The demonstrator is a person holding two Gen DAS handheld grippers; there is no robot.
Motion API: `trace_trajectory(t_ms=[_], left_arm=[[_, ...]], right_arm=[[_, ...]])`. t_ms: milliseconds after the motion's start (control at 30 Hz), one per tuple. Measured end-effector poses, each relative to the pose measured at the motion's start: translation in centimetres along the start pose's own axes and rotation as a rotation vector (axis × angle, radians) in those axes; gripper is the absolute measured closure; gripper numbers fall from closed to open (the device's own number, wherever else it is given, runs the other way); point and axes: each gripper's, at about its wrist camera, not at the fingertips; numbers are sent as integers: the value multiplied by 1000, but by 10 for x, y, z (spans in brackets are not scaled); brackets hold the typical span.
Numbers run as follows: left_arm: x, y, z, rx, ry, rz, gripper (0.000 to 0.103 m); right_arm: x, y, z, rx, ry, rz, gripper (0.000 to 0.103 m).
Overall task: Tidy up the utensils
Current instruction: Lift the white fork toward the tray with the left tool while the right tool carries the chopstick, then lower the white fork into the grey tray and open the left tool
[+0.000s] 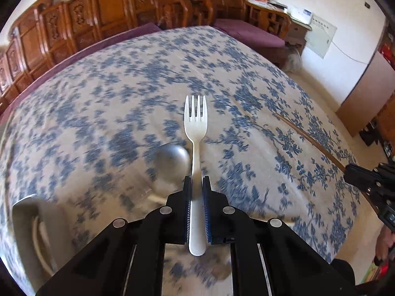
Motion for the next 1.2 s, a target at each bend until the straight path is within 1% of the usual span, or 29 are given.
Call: trace_trajectory(t_ms=[133,333,533,733,900,1033,1200], left_arm=[[-32,22,-3,-8,-27,43,95],[-89,72,-19,-53,-66,106,95],[-121,113,-42,-100,-85,151,95],[-122,148,-75,-160,-63,182,95],[-117,169,-98,-227,-42,170,95],[-113,182,-111,-276,-47,177,95],[-114,194,-113,-302,-59,179,95]], right_arm=[[-3,20,5,-38,-12,26,97],[-3,58,10,-73,-16,66,97],[2,104,4,-99,-7,108,97],[10,152,-3,-118,8,154,97],[18,186,-3,-128,20,188,97],[24,209,-1,-148,31,210,97],[33,235,1,-169,46,233,97]])
Point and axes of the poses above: each gripper's, at about its wrist camera, not at the fingertips, and x roughly the way its jaws point, y to its left, z to its top, and after that the axes turned 15 degrees about -y, right-handed
